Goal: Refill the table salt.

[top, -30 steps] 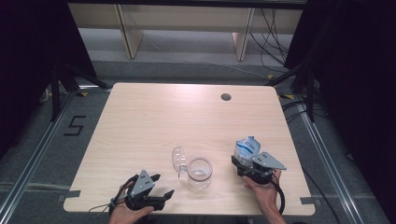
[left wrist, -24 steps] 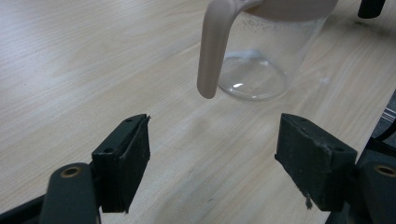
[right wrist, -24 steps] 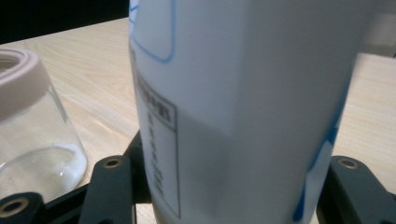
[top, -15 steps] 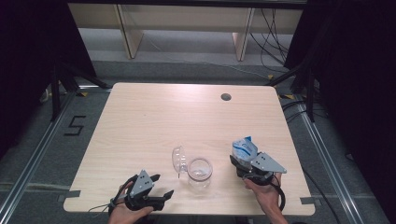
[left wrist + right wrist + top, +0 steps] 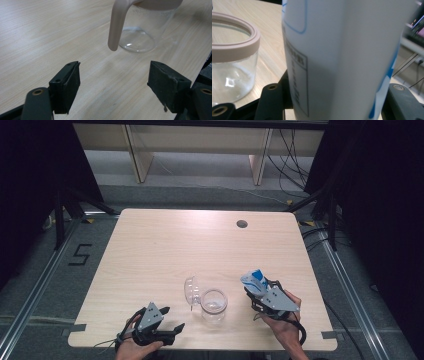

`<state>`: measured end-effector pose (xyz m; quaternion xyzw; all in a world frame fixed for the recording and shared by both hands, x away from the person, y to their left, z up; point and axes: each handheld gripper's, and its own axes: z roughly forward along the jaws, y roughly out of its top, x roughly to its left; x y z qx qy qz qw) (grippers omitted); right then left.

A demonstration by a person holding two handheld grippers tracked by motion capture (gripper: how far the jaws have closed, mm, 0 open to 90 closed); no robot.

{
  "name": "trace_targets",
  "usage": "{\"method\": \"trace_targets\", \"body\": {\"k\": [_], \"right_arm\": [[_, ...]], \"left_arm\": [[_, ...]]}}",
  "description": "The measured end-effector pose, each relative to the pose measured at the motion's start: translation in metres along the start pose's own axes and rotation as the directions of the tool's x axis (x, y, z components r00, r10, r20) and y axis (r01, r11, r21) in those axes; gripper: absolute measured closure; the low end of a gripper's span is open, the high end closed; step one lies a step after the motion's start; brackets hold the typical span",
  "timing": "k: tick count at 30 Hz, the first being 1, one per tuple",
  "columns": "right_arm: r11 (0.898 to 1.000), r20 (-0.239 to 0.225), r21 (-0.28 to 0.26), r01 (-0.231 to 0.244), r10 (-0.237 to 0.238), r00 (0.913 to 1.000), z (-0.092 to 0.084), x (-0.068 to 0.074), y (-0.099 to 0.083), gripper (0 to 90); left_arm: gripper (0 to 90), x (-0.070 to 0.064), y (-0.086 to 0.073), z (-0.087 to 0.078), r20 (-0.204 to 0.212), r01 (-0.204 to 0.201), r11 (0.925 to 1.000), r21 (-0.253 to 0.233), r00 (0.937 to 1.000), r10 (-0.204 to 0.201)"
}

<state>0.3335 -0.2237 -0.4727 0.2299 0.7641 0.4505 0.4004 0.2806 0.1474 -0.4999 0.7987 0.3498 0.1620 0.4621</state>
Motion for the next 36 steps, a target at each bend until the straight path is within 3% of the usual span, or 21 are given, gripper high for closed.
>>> {"method": "trace_targets", "body": {"k": [2,4,5,10,12,14,16,17,19,20,21,23,25,26,27,29,30,33,35,36], "right_arm": [[0.999,-0.002,0.008,0.048,-0.048,0.9988,0.0,0.002,0.002,43.5],[0.998,-0.01,0.002,0.062,-0.062,0.998,0.0,0.004,0.004,43.6],[0.995,-0.012,0.013,0.095,-0.095,0.9954,0.0,0.008,0.007,43.6],[0.994,-0.013,0.01,0.11,-0.11,0.9939,0.0,0.012,0.009,43.6],[0.988,-0.012,0.009,0.151,-0.151,0.9884,0.001,0.014,0.01,43.6],[0.987,-0.011,0.016,0.16,-0.159,0.9871,0.002,0.015,0.01,43.6],[0.979,-0.004,0.018,0.201,-0.201,0.9795,0.003,0.015,0.01,43.7],[0.983,-0.011,0.017,0.182,-0.182,0.9833,0.002,0.016,0.01,43.7],[0.978,-0.005,0.014,0.209,-0.209,0.9779,0.002,0.015,0.011,43.7],[0.979,0.002,0.016,0.203,-0.203,0.9792,0.002,0.016,0.011,43.6],[0.973,0.007,0.012,0.231,-0.231,0.9728,0.001,0.015,0.012,43.7],[0.97,0.016,0.019,0.242,-0.242,0.9701,0.0,0.017,0.012,43.6],[0.959,0.02,0.018,0.284,-0.284,0.9585,-0.001,0.016,0.013,43.8],[0.95,0.029,0.026,0.31,-0.311,0.9499,-0.001,0.016,0.013,43.8],[0.951,0.035,0.031,0.308,-0.309,0.9505,-0.002,0.017,0.013,43.8],[0.943,0.033,0.029,0.33,-0.331,0.943,-0.002,0.017,0.014,43.8],[0.945,0.036,0.033,0.325,-0.326,0.9447,-0.002,0.019,0.014,43.8],[0.934,0.034,0.04,0.355,-0.356,0.9337,-0.001,0.02,0.014,43.9],[0.925,0.035,0.043,0.377,-0.379,0.9249,0.0,0.022,0.015,43.9],[0.916,0.034,0.041,0.4,-0.402,0.9152,0.0,0.022,0.016,44.0]], "left_arm": [[25.3,0.0,0.0,0.0,-0.004,-0.001,1.0,0.002,1.0,0.001],[25.4,0.001,-0.001,0.0,-0.008,-0.002,1.0,0.003,1.0,0.002],[25.3,0.0,-0.002,0.0,-0.013,0.025,0.9997,-0.001,0.9996,-0.025],[25.4,0.001,-0.002,-0.003,-0.023,0.012,0.9999,-0.006,0.9997,-0.012],[25.4,0.002,-0.003,-0.004,-0.026,0.005,1.0,0.002,0.9997,-0.005],[25.4,0.002,-0.002,-0.004,-0.025,0.006,1.0,0.005,0.9997,-0.006],[25.4,0.002,-0.002,-0.003,-0.024,0.004,1.0,0.005,0.9997,-0.004],[25.4,0.002,-0.002,-0.003,-0.022,0.001,1.0,0.005,0.9998,-0.001],[25.4,0.002,-0.002,-0.004,-0.025,0.002,1.0,0.007,0.9997,-0.002],[25.4,0.003,-0.002,-0.004,-0.031,0.0,0.9999,0.013,0.9995,0.001],[25.4,0.002,-0.002,-0.003,-0.027,0.013,0.9999,0.006,0.9996,-0.012],[25.4,0.002,-0.002,-0.003,-0.029,0.007,1.0,0.004,0.9996,-0.007],[25.4,0.003,-0.002,-0.004,-0.032,-0.003,0.9999,0.013,0.9995,0.004],[25.4,0.001,-0.002,-0.003,-0.034,0.015,0.9998,0.013,0.9993,-0.015],[25.4,0.002,-0.002,-0.004,-0.036,0.006,0.9999,0.013,0.9993,-0.006],[25.4,0.003,-0.002,-0.004,-0.036,-0.001,0.9999,0.014,0.9994,0.001],[25.4,0.003,-0.002,-0.004,-0.031,-0.003,1.0,0.009,0.9995,0.003],[25.3,0.003,-0.002,-0.004,-0.031,0.007,1.0,0.006,0.9995,-0.007],[25.4,0.003,-0.003,-0.003,-0.032,0.023,0.9997,0.004,0.9992,-0.023],[25.4,0.003,-0.003,-0.003,-0.032,0.022,0.9998,0.005,0.9993,-0.022]]}}
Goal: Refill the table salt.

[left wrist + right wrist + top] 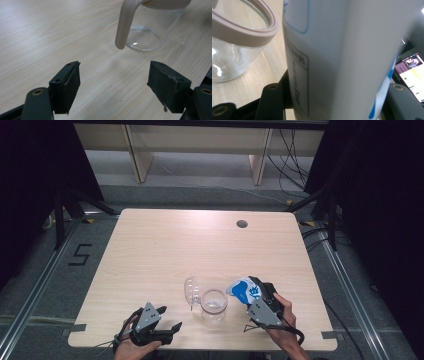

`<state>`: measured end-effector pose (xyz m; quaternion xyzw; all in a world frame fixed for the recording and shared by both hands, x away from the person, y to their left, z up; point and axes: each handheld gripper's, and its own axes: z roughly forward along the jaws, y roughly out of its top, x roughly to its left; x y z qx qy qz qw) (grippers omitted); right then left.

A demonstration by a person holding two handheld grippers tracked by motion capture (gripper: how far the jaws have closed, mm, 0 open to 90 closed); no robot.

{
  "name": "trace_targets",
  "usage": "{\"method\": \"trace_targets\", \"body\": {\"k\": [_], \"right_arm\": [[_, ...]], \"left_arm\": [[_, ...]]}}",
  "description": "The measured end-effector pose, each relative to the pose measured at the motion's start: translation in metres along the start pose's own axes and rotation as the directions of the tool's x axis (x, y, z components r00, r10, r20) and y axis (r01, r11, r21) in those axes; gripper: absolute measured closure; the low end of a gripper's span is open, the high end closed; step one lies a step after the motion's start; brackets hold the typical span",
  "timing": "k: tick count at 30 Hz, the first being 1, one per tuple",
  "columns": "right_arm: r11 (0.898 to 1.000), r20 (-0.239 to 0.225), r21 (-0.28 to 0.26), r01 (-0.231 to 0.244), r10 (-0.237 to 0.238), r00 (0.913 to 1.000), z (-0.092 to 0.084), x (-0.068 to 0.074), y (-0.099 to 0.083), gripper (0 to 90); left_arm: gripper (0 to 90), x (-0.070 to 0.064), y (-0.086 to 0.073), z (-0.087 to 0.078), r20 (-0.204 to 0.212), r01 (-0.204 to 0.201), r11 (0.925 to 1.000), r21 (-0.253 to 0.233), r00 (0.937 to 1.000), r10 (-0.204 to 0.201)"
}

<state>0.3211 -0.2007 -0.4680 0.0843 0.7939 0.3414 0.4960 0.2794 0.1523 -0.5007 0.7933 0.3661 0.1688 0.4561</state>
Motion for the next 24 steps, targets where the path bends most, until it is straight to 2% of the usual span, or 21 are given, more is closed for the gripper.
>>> {"method": "trace_targets", "body": {"k": [1,2,4,7,8,9,11,12,13,14,15,16,18,19,21,22,23,24], "right_arm": [[1.0,0.0,0.001,-0.008,0.008,1.0,-0.0004,0.0008,0.0002,44.0],[1.0,0.004,-0.002,0.011,-0.011,0.9999,0.0001,0.0003,0.0007,44.0],[1.0,0.003,0.001,0.003,-0.003,1.0,-0.0004,0.0016,0.0011,43.9],[1.0,0.006,0.0,0.014,-0.014,0.9999,-0.0005,0.0019,0.0018,43.9],[0.999,0.007,-0.006,0.037,-0.037,0.9993,-0.0001,0.0007,0.0023,44.0],[0.999,0.008,-0.007,0.039,-0.039,0.9992,-0.0002,0.0007,0.0026,43.9],[0.999,0.01,0.002,0.036,-0.036,0.9993,-0.0011,0.0015,0.0031,44.0],[0.998,0.013,-0.002,0.06,-0.06,0.9981,-0.0003,0.0011,0.0034,44.0],[0.998,0.016,0.006,0.057,-0.057,0.9983,-0.0008,0.0025,0.0036,44.1],[0.997,0.019,0.011,0.082,-0.082,0.9964,-0.0003,0.0021,0.004,44.2],[0.997,0.02,0.017,0.07,-0.071,0.9973,-0.0008,0.0031,0.0038,44.2],[0.997,0.019,0.021,0.072,-0.072,0.9972,-0.0008,0.0036,0.0036,44.2],[0.993,0.02,0.019,0.119,-0.119,0.9926,0.0005,0.0028,0.0035,44.2],[0.994,0.019,0.029,0.103,-0.104,0.9944,-0.0001,0.004,0.003,44.2],[0.991,0.019,0.031,0.134,-0.134,0.9908,0.001,0.0028,0.0025,44.2],[0.99,0.021,0.034,0.134,-0.135,0.9906,0.001,0.0029,0.0024,44.2],[0.992,0.026,0.042,0.115,-0.116,0.9929,0.0006,0.0041,0.002,44.2],[0.991,0.028,0.042,0.126,-0.127,0.9915,0.0011,0.0037,0.002,44.2]], "left_arm": [[25.4,0.0001,0.0,0.0,0.0,0.0,1.0,0.0,1.0,0.0],[25.3,0.0,0.0,0.0,0.0,0.0,1.0,0.0,1.0,0.0],[25.4,-0.0001,0.0,0.0001,0.0,0.0,1.0,0.0,1.0,0.0],[25.3,0.0001,0.0001,-0.0002,-0.001,-0.003,1.0,0.0,1.0,0.003],[25.4,0.0002,0.0001,-0.0003,-0.002,-0.002,1.0,0.0,1.0,0.002],[25.3,0.0003,0.0001,-0.0004,-0.002,0.0,1.0,0.0,1.0,0.0],[25.3,0.0018,0.0004,-0.0011,-0.012,-0.019,0.9998,0.006,0.9997,0.019],[25.3,0.0008,0.0,-0.0005,-0.005,0.001,1.0,0.0,1.0,-0.001],[25.3,0.0011,0.0,-0.0007,-0.006,-0.003,1.0,0.0,1.0,0.003],[25.3,0.001,-0.0001,-0.0008,-0.008,0.0,1.0,-0.001,1.0,0.0],[25.2,0.001,-0.0001,-0.0009,-0.007,0.002,1.0,-0.001,1.0,-0.002],[25.2,0.0017,0.0003,-0.0016,-0.008,-0.015,0.9999,0.0,0.9999,0.015],[25.1,0.0005,0.0004,-0.0014,-0.012,-0.008,1.0,-0.005,0.9999,0.008],[25.1,-0.0001,0.0,-0.001,-0.008,0.003,1.0,-0.005,1.0,-0.003],[25.0,0.0005,0.0,-0.002,-0.01,-0.011,0.9999,0.003,0.9999,0.011],[25.0,0.0007,-0.0001,-0.0017,-0.005,-0.01,0.9999,-0.005,0.9999,0.01],[25.0,0.0004,-0.0002,-0.0015,-0.004,-0.001,1.0,-0.006,1.0,0.001],[25.0,0.0003,-0.0001,-0.0015,-0.004,0.001,1.0,-0.007,1.0,-0.001]]}}
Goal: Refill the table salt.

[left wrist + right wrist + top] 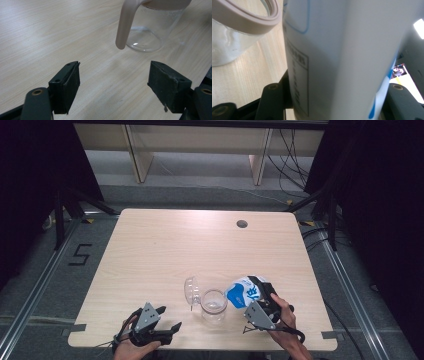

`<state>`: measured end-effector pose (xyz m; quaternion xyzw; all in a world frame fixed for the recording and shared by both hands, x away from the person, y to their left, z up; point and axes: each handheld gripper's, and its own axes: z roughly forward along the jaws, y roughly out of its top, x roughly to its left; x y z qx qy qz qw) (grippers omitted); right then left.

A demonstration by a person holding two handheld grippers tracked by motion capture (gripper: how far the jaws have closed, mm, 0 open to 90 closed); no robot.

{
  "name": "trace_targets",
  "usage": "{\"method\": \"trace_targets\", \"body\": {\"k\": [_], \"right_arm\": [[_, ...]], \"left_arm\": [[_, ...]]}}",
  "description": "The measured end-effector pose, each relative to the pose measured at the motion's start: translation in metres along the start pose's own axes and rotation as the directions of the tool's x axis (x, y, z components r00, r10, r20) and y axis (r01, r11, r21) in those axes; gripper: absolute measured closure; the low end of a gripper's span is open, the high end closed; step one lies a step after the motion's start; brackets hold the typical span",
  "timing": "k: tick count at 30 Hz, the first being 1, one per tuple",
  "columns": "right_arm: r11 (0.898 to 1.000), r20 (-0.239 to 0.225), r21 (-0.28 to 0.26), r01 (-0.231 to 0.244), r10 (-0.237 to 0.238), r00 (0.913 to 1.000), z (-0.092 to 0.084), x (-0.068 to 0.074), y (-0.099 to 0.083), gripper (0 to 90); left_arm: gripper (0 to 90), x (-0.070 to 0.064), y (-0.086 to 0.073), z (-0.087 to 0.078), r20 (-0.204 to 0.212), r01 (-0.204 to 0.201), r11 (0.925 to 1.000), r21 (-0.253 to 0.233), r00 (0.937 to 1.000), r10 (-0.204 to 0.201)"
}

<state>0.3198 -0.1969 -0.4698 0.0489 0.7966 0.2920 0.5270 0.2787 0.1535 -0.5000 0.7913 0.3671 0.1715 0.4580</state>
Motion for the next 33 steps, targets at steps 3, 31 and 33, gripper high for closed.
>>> {"method": "trace_targets", "body": {"k": [3,31,33], "right_arm": [[1.0,0.007,0.013,0.0,-0.001,1.0,0.0003,0.0003,-0.0008,44.2],[0.992,0.049,0.04,0.124,-0.126,0.9909,0.0074,0.0044,0.0002,44.8],[0.99,0.035,0.031,0.135,-0.136,0.9901,0.0086,0.0047,0.0002,44.8]], "left_arm": [[24.9,-0.0001,0.0002,-0.0005,-0.006,-0.01,0.9999,0.008,0.9999,0.01],[24.8,-0.0016,0.0001,0.0006,0.008,-0.001,1.0,-0.001,1.0,0.001],[24.8,-0.0019,0.0004,-0.0002,-0.001,0.003,1.0,0.001,1.0,-0.003]]}}
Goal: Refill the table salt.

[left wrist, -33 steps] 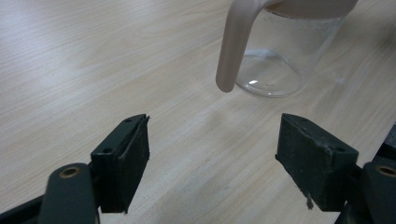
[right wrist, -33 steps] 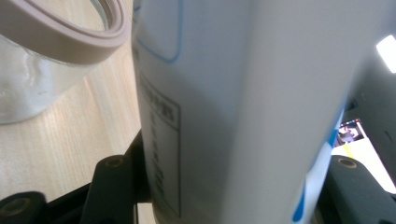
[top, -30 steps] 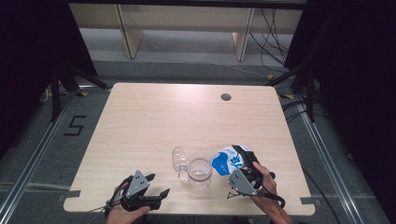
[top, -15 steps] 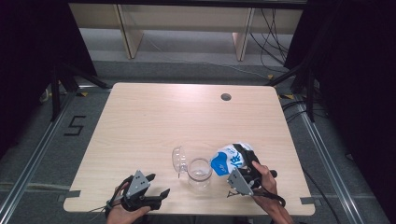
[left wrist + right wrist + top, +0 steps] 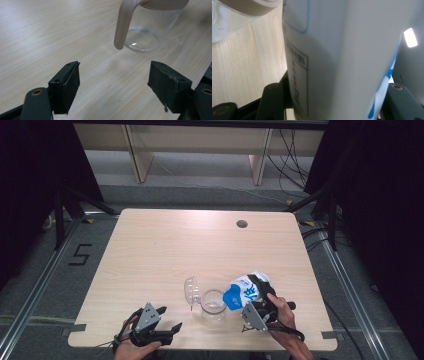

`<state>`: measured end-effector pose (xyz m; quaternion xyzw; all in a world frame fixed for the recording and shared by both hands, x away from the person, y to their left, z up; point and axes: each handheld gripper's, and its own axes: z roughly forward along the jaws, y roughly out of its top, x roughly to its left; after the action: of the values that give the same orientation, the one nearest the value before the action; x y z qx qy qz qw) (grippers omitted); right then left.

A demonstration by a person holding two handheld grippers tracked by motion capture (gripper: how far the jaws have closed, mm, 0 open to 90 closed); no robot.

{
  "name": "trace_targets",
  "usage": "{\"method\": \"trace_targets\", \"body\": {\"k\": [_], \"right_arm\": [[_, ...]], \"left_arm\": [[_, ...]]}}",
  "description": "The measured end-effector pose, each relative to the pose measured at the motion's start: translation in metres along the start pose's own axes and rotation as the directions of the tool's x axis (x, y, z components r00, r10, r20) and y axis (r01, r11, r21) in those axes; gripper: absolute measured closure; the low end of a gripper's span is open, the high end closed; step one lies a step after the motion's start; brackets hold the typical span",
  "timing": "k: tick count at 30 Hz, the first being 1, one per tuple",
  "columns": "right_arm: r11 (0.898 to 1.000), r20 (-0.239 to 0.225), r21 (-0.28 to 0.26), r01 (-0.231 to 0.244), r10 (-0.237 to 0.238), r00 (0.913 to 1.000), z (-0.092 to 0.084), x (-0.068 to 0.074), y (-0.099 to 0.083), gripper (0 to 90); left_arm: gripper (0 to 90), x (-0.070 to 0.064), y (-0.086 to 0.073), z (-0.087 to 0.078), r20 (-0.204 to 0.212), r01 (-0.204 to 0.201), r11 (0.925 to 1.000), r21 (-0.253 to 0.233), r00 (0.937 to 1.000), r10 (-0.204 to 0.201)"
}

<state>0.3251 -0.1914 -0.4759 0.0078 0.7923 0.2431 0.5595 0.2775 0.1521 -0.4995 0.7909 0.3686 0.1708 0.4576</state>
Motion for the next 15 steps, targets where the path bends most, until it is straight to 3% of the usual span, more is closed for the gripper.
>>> {"method": "trace_targets", "body": {"k": [1,2,4,6,9,10,11,12,14,15], "right_arm": [[0.999,0.023,0.004,0.054,-0.054,0.9983,-0.0007,-0.0026,0.0011,45.0],[1.0,0.018,0.004,0.024,-0.024,0.9996,-0.0002,0.0003,0.0006,45.0],[0.999,0.006,0.007,0.039,-0.039,0.9992,-0.0002,0.002,0.001,45.1],[0.999,0.007,0.007,0.043,-0.043,0.999,-0.0008,0.0031,0.0015,45.3],[0.996,0.016,0.02,0.087,-0.088,0.996,-0.0011,0.0031,0.0035,45.3],[0.992,0.018,0.021,0.125,-0.125,0.9919,-0.0013,0.0012,0.0046,45.3],[0.997,0.017,0.014,0.077,-0.077,0.9969,-0.0005,0.0049,0.0039,45.4],[0.995,0.022,0.017,0.099,-0.099,0.9948,-0.0005,0.0044,0.004,45.3],[0.987,0.025,0.025,0.162,-0.162,0.9864,-0.0013,0.0018,0.0059,45.5],[0.995,0.016,0.024,0.097,-0.098,0.9951,-0.0007,0.0057,0.0042,45.5]], "left_arm": [[24.8,0.0,0.0001,0.0,0.002,-0.001,1.0,-0.001,1.0,0.001],[24.8,0.0013,0.0007,-0.0005,0.002,-0.026,0.9996,0.005,0.9997,0.026],[24.8,0.0,0.0004,0.0011,0.008,-0.007,1.0,0.001,0.9999,0.007],[24.8,-0.0002,0.0003,0.0014,0.007,-0.013,0.9999,0.003,0.9999,0.013],[24.7,0.0008,0.0003,0.001,0.009,-0.024,0.9997,0.003,0.9997,0.024],[24.7,0.0002,0.0,0.0015,0.011,-0.004,1.0,0.0,0.9999,0.004],[24.7,0.0003,0.0001,0.0016,0.011,-0.005,1.0,0.0,0.9999,0.005],[24.7,0.0008,0.0004,0.0012,0.008,-0.022,0.9998,0.003,0.9997,0.022],[24.7,-0.0003,0.0002,0.0014,0.007,-0.014,0.9999,0.004,0.9999,0.014],[24.7,-0.001,0.0002,0.002,0.008,-0.007,1.0,-0.002,0.9999,0.007]]}}
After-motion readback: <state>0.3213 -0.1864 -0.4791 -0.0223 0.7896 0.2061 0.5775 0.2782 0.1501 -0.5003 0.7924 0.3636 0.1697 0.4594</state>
